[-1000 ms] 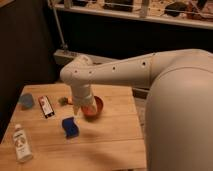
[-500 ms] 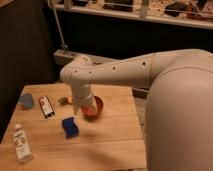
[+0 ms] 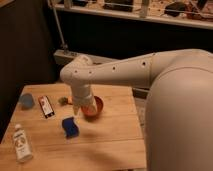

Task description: Pick up the ceramic bowl

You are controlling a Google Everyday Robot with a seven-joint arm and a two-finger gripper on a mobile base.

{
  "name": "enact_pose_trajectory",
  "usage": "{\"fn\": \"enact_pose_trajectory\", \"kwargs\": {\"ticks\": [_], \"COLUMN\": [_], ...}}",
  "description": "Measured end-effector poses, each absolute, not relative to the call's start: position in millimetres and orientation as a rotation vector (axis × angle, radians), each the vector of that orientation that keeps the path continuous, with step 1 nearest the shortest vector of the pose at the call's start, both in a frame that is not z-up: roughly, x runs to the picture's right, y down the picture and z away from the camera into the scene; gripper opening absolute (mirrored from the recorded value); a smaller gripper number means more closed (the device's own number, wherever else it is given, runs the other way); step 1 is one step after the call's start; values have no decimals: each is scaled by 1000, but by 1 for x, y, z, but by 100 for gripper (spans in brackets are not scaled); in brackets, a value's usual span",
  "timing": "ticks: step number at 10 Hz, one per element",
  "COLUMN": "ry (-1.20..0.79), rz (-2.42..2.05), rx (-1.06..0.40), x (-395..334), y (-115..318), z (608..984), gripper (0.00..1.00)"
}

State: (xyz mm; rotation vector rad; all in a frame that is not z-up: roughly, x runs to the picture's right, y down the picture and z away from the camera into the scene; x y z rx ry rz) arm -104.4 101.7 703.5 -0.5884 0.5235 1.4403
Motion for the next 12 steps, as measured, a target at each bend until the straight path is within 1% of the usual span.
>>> {"fn": "enact_pose_trajectory", "kwargs": {"ticks": [5, 6, 9, 12], "ry": [518, 490, 434, 430], "rz": [1445, 1461, 1545, 1584], "rx": [-589, -588, -562, -559], "x": [-104, -103, -69, -45], "y": [101, 95, 78, 78], "z": [704, 708, 736, 762], "gripper": [65, 65, 65, 65]}}
